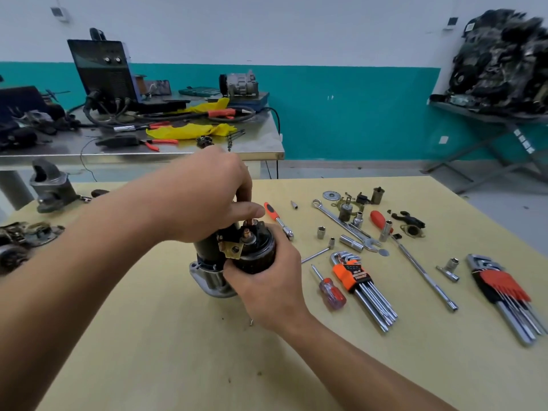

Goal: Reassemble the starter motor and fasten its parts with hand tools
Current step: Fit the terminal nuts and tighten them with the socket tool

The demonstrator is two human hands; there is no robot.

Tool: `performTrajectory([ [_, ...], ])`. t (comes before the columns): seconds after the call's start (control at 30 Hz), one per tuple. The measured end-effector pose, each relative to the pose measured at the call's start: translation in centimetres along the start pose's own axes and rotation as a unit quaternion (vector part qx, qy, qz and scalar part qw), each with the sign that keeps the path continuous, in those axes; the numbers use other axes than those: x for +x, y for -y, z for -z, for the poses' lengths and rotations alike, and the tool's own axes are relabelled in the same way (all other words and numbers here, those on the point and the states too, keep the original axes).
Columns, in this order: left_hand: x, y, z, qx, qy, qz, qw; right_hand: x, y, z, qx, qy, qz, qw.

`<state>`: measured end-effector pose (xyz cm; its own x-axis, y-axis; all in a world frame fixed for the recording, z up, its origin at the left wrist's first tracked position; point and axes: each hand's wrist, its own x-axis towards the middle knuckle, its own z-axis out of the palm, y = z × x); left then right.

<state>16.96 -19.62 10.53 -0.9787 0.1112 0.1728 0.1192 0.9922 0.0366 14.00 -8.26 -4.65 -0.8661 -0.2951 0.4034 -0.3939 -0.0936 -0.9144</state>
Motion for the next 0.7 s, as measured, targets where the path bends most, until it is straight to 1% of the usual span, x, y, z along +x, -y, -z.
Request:
performTrajectory([
  [0.1, -0.3, -0.3, -0.1, -0.029, -0.019, -0.008, 0.999, 0.0, 0.1, 0.1, 0.007, -0.004, 0.003, 1.000],
  [0.13, -0.3, -0.3, -0.1, -0.047, -0.013, -0.014, 0.999, 0.0, 0.1, 0.2, 0.009, -0.006, 0.003, 1.000],
  [0.17, -0.3, 0.0, 0.0, -0.071, 0.000, -0.024, 0.997, 0.0, 0.0, 0.1, 0.010, -0.009, 0.003, 1.000],
  [0.27, -0.7, 0.8, 0.9, -0.125, 0.070, -0.048, 0.989, 0.1, 0.0, 0.0, 0.006, -0.013, 0.003, 1.000],
  [0.33, -0.9, 1.2, 1.5, -0.157, 0.079, -0.048, 0.983, 0.0, 0.0, -0.1, 0.002, -0.012, 0.004, 1.000],
  [0.4, -0.7, 1.2, 1.0, -0.164, 0.042, -0.016, 0.985, 0.0, -0.1, 0.0, -0.001, -0.012, 0.000, 1.000],
  [0.47, -0.4, 1.0, -0.5, -0.106, -0.011, 0.020, 0.994, 0.1, -0.2, 0.1, 0.008, -0.011, -0.002, 1.000],
  [0.5, -0.3, 1.0, -1.0, -0.082, -0.025, 0.023, 0.996, 0.1, -0.2, 0.2, 0.011, -0.009, -0.001, 1.000],
  [0.53, -0.3, 1.2, -1.2, -0.084, -0.011, 0.016, 0.996, 0.1, -0.2, 0.2, 0.010, -0.007, 0.000, 1.000],
  [0.63, -0.4, 2.0, -0.1, -0.180, 0.087, 0.016, 0.980, 0.0, -0.1, 0.0, -0.001, -0.008, 0.003, 1.000],
  [0.67, -0.4, 2.2, 0.1, -0.202, 0.089, 0.020, 0.975, 0.0, -0.1, 0.0, -0.002, -0.007, 0.005, 1.000],
  [0.7, -0.3, 2.2, 0.0, -0.203, 0.072, 0.022, 0.976, 0.0, -0.2, 0.0, -0.002, -0.007, 0.006, 1.000],
])
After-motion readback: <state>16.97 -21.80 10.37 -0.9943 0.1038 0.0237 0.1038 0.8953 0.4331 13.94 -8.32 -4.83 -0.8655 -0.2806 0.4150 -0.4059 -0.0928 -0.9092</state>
